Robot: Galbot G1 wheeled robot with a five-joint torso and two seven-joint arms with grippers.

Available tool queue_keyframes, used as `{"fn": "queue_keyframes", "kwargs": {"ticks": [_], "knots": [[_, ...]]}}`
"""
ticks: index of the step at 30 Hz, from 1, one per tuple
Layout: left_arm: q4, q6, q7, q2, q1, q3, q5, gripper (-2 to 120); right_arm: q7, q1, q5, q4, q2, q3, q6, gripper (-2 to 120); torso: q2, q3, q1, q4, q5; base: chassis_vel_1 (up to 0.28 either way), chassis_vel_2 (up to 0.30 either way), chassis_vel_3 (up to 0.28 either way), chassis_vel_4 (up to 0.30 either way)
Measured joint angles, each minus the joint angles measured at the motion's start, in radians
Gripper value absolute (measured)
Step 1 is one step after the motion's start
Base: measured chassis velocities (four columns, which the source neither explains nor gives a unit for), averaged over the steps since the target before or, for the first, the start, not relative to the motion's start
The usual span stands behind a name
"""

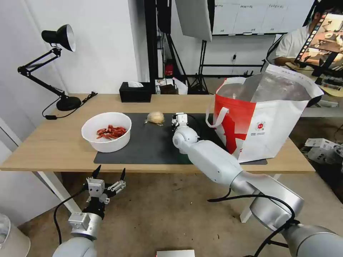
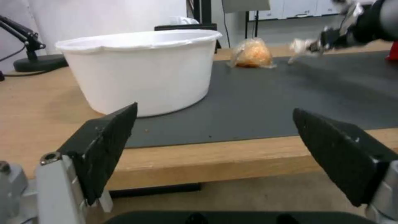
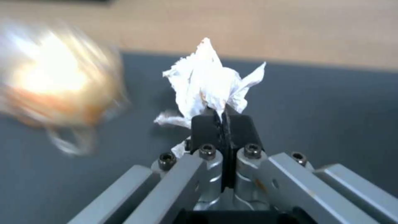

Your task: Pick up the trash from the table and place it into the takeout bag.

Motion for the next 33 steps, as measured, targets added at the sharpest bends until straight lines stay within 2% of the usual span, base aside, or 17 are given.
{"fn": "queue_keyframes", "kwargs": {"ticks": [1, 2, 4, 5, 7, 12, 19, 21, 23, 24, 25, 27, 28, 29, 31, 33], "knots": [[-0.001, 0.0, -0.001, 0.0, 0.001, -0.001, -0.001, 100, 0.02, -0.01, -0.002, 0.085, -0.037, 0.0, 0.012, 0, 0.0, 0.0, 0.0, 0.0001, 0.0001, 0.0, 0.0, 0.0, 0.0], [-0.001, 0.0, -0.001, 0.0, 0.001, -0.001, -0.001, 100, 0.02, -0.01, -0.002, 0.085, -0.037, 0.0, 0.012, 0, 0.0, 0.0, 0.0, 0.0001, 0.0001, 0.0, 0.0, 0.0, 0.0], [-0.007, 0.0, -0.002, -0.001, 0.005, -0.004, -0.001, 100, 0.045, -0.024, -0.007, 0.218, -0.094, 0.003, 0.023, 0, 0.0, 0.0, 0.0, -0.0001, 0.0001, 0.0, 0.0, 0.0, 0.0], [-0.007, 0.0, -0.002, -0.001, 0.005, -0.004, -0.001, 100, 0.045, -0.024, -0.007, 0.218, -0.094, 0.003, 0.023, 0, 0.0, 0.0, 0.0, -0.0001, 0.0001, 0.0, 0.0, 0.0, 0.0], [-0.01, 0.0, -0.002, -0.001, 0.009, -0.007, -0.001, 100, 0.054, -0.038, -0.009, 0.333, -0.148, 0.005, 0.029, 0, 0.0, 0.0, 0.0, -0.0001, 0.0001, 0.0, 0.0, 0.0, 0.0], [-0.012, 0.0, -0.003, -0.003, 0.014, -0.011, -0.002, 100, 0.017, -0.096, -0.019, 0.548, -0.251, 0.058, 0.053, 0, 0.0, 0.0, 0.0, -0.0001, 0.0002, 0.0, 0.0, 0.0, 0.0], [-0.003, 0.0, -0.004, -0.006, 0.013, -0.004, -0.001, 100, -0.044, -0.134, -0.089, 0.672, -0.329, 0.128, 0.079, 0, 0.0, 0.0, 0.0, -0.0001, 0.0002, 0.0, 0.0, 0.0, 0.0], [-0.003, 0.0, -0.004, -0.007, 0.013, -0.002, -0.001, 100, -0.045, -0.135, -0.135, 0.689, -0.348, 0.141, 0.078, 0, 0.0, 0.0, 0.0, 0.0, 0.0, 0.0, 0.0, 0.0, 0.0], [-0.003, -0.001, -0.005, -0.008, 0.013, -0.001, -0.001, 100, -0.033, -0.134, -0.235, 0.692, -0.368, 0.159, 0.07, 0, 0.0, 0.0, 0.0, -0.0001, 0.0001, 0.0, 0.0, 0.0, 0.0], [-0.002, -0.001, -0.005, -0.008, 0.014, -0.001, -0.001, 100, 0.009, -0.131, -0.288, 0.692, -0.375, 0.177, 0.053, 0, 0.0, 0.0, 0.0, -0.0001, 0.0002, 0.0, 0.0, 0.0, 0.0], [-0.002, -0.001, -0.005, -0.008, 0.014, -0.001, -0.001, 100, 0.009, -0.131, -0.288, 0.692, -0.375, 0.177, 0.053, 0, 0.0, 0.0, 0.0, -0.0001, 0.0002, 0.0, 0.0, 0.0, 0.0], [-0.002, -0.001, -0.005, -0.008, 0.016, -0.001, -0.001, 100, 0.091, -0.127, -0.309, 0.694, -0.376, 0.196, 0.026, 0, 0.0, 0.0, 0.0, -0.0001, 0.0001, 0.0, 0.0, 0.0, 0.0], [-0.002, -0.001, -0.005, -0.008, 0.018, -0.001, -0.001, 100, 0.164, -0.123, -0.311, 0.695, -0.376, 0.211, 0.001, 0, 0.0, 0.0, 0.0, -0.0001, 0.0001, 0.0, 0.0, 0.0, 0.0], [-0.002, -0.001, -0.005, -0.008, 0.018, -0.001, -0.001, 100, 0.164, -0.123, -0.311, 0.695, -0.376, 0.211, 0.001, 0, 0.0, 0.0, 0.0, -0.0001, 0.0001, 0.0, 0.0, 0.0, 0.0], [-0.003, -0.001, -0.005, -0.008, 0.02, 0.003, 0.002, 100, 0.341, -0.115, -0.265, 0.693, -0.381, 0.243, -0.064, 0, 0.0, 0.0, 0.0, -0.0001, 0.0001, 0.0, 0.0, 0.0, 0.0], [-0.003, -0.001, -0.005, -0.008, 0.019, 0.004, 0.003, 100, 0.368, -0.113, -0.241, 0.693, -0.385, 0.248, -0.076, 0, 0.0, 0.0, 0.0, 0.0, 0.0001, 0.0, 0.0, 0.0, 0.0]]}}
